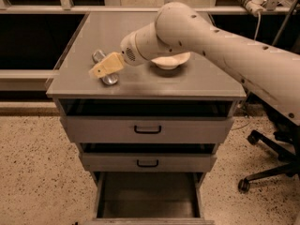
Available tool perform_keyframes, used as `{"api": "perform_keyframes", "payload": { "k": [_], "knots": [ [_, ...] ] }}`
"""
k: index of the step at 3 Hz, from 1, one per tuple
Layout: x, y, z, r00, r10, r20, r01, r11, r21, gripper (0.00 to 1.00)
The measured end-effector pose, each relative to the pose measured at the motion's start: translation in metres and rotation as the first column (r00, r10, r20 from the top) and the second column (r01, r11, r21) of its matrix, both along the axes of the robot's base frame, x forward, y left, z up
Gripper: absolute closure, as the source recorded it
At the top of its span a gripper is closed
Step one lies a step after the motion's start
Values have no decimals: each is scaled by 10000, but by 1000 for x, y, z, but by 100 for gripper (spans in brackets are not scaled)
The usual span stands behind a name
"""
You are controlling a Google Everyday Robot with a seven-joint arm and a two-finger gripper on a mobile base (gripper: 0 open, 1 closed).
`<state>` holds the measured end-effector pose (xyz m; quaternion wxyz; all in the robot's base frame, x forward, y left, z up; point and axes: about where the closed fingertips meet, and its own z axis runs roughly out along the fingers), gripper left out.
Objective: Place redbull can into bottom drawer
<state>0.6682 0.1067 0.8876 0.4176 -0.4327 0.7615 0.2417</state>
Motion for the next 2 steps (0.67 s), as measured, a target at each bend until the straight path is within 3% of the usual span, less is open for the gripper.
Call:
{"api": "perform_keyframes", "payload": {
  "k": [2],
  "knots": [
    [4,25,-35,10000,-73,-20,72,9989,-456,0]
  ]
}}
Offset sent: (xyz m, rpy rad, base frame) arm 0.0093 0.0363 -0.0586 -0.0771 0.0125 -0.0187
